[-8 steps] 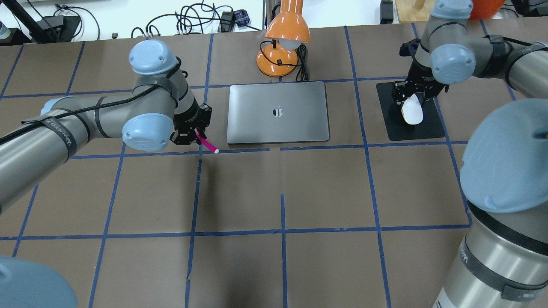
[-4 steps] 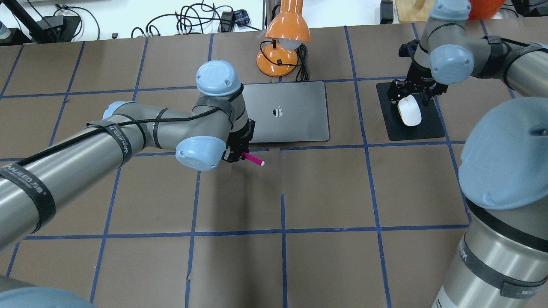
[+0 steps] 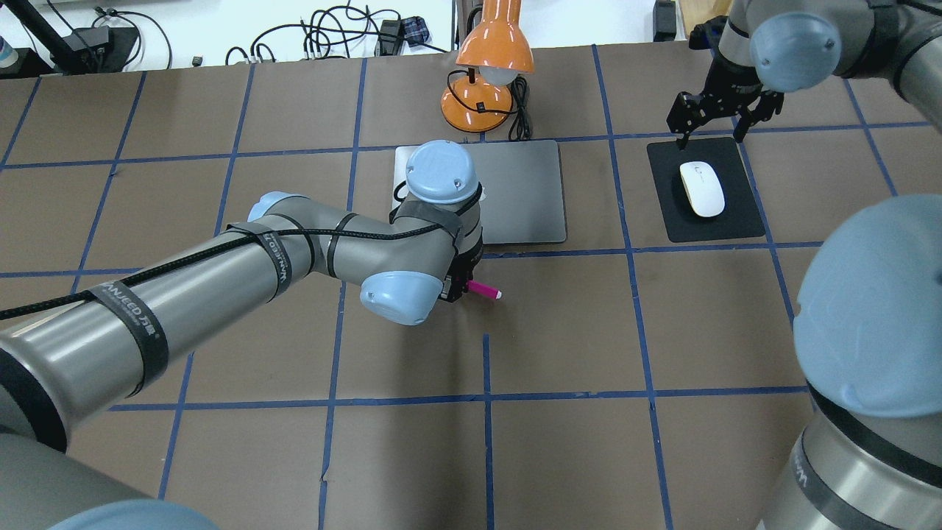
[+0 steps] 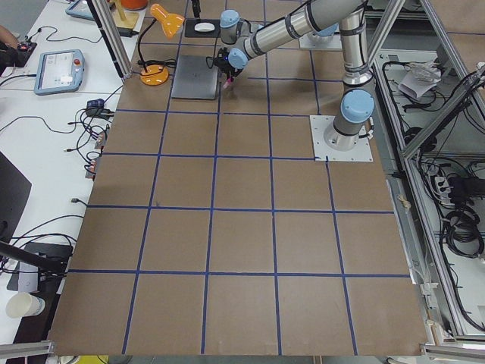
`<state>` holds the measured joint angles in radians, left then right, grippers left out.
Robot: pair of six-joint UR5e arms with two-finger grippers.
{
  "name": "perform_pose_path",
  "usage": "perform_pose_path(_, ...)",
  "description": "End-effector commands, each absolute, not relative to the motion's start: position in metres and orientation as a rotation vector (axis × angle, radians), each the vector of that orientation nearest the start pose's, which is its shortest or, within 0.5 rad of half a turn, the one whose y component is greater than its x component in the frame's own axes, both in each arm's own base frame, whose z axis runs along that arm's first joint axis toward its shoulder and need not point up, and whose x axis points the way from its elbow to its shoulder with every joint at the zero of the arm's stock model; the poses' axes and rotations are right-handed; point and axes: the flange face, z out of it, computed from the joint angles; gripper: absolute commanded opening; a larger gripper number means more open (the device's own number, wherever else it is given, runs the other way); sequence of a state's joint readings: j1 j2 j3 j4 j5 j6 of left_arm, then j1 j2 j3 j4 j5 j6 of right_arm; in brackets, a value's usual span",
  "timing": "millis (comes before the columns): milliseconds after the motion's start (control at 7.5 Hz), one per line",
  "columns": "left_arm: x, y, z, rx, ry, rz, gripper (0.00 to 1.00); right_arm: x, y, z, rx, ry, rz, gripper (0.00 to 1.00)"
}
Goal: Place pen and mouse around notebook
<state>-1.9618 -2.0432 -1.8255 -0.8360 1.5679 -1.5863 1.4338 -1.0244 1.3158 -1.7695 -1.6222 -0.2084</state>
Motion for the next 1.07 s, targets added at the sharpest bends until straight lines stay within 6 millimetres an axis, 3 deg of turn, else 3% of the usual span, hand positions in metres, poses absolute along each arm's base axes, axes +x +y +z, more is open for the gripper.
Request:
perform_pose_path(0,-0.362,-0.482,0.178,-1.791,2.589,0.002,0.00,0.107,-0.644,0.401,-0.105,3.186,0.111,1.00)
perform_pose_path(133,-0.365,-0.480,0.179,-1.794,2.598,0.022,0.00,0.111,-0.619,0.436,-0.112,3.189,0.062,1.00)
perform_pose_path(267,-0.369,-0.479,0.179,-1.806,2.615,0.075,0.02,0.112,-0.592,0.452,-0.111,3.189,0.052,1.00)
perform_pose_path(533,-0.367,-0.478,0.180,-1.780,2.630,0.066,0.62,0.117,-0.505,0.469,-0.108,3.187,0.017,1.00)
perform_pose_path(667,-0.365,-0.480,0.193,-1.775,2.653,0.042,0.94,0.119,-0.475,0.474,-0.104,3.179,-0.030,1.00)
perform_pose_path(800,-0.360,-0.485,0.206,-1.652,2.752,0.015,0.96,0.130,-0.477,0.486,-0.076,3.094,-0.083,1.00)
perform_pose_path(933,-0.343,-0.496,0.211,-1.436,2.874,0.003,1.00,0.130,-0.486,0.494,-0.078,3.096,-0.093,1.00)
